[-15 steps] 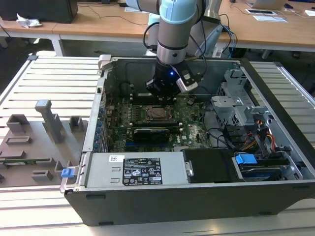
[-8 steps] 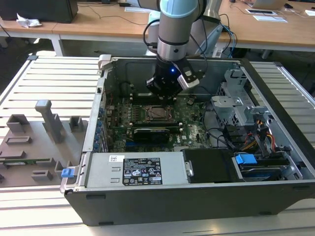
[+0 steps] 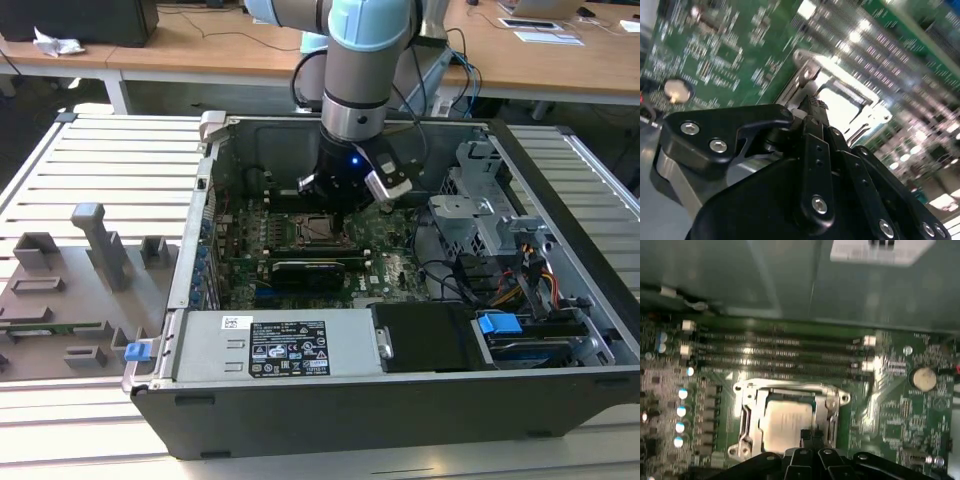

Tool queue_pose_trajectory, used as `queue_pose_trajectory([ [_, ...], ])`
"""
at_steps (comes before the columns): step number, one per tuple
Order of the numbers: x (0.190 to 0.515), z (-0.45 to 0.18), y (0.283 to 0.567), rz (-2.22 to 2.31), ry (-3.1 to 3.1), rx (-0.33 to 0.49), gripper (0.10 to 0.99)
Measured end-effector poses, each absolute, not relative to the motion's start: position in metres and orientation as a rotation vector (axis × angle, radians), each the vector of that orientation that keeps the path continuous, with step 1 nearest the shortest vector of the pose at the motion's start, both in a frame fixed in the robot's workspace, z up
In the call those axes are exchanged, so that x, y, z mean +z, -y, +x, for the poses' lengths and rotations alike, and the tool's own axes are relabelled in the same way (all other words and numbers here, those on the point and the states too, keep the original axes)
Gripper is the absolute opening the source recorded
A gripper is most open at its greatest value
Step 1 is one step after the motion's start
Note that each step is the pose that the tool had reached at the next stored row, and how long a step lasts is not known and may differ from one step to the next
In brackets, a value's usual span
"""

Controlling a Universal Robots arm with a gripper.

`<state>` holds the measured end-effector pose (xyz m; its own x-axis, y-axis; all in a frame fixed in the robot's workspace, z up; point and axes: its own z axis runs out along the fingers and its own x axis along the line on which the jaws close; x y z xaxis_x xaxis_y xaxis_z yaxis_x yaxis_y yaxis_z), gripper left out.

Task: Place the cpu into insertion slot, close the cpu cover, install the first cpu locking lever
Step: 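Install the first cpu locking lever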

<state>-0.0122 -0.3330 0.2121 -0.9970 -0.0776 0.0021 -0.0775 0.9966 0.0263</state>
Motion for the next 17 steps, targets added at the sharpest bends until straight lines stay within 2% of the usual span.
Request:
queue_pose_trajectory([
  [3, 0.211, -0.012, 0.359, 0.122, 3.136, -0.041, 0.106],
  [8, 0.212, -0.009, 0.361, 0.122, 3.136, -0.044, 0.106],
  [13, 0.238, -0.009, 0.360, 0.122, 3.135, -0.044, 0.106],
  [17, 0.239, -0.009, 0.375, 0.122, 3.136, -0.056, 0.106],
])
